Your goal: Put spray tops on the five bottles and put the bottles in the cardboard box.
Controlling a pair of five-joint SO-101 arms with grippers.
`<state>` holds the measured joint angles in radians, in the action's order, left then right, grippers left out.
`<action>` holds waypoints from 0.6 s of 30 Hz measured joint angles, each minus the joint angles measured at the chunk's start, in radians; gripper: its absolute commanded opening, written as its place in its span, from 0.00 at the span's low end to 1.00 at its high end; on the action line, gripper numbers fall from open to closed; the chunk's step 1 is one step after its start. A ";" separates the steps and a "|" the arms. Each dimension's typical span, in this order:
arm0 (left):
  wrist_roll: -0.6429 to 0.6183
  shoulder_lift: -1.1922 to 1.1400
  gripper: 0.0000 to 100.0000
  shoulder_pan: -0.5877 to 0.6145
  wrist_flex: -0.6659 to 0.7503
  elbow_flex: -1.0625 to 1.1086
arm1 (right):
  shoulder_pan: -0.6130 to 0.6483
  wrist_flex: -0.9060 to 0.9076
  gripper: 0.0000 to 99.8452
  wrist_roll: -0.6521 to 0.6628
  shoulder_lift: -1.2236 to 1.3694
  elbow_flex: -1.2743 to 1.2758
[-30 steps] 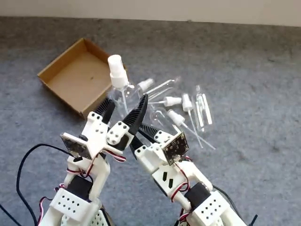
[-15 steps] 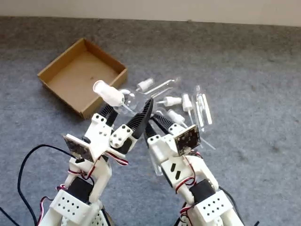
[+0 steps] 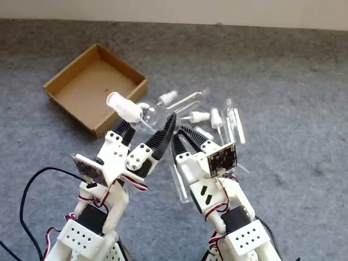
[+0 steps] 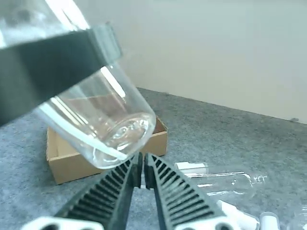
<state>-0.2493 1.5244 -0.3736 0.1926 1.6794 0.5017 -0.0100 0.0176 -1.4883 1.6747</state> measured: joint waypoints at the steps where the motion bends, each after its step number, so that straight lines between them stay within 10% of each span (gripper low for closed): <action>1: 0.000 0.000 0.09 0.015 0.000 0.000 | 0.000 0.000 0.01 0.000 0.000 0.000; 18: 0.002 -0.011 0.09 0.049 0.025 0.000 | 0.046 -0.003 0.01 -0.002 -0.005 0.002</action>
<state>-0.2478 1.5136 -0.3245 0.2171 1.6794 0.5478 -0.0130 0.0161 -1.4929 1.6763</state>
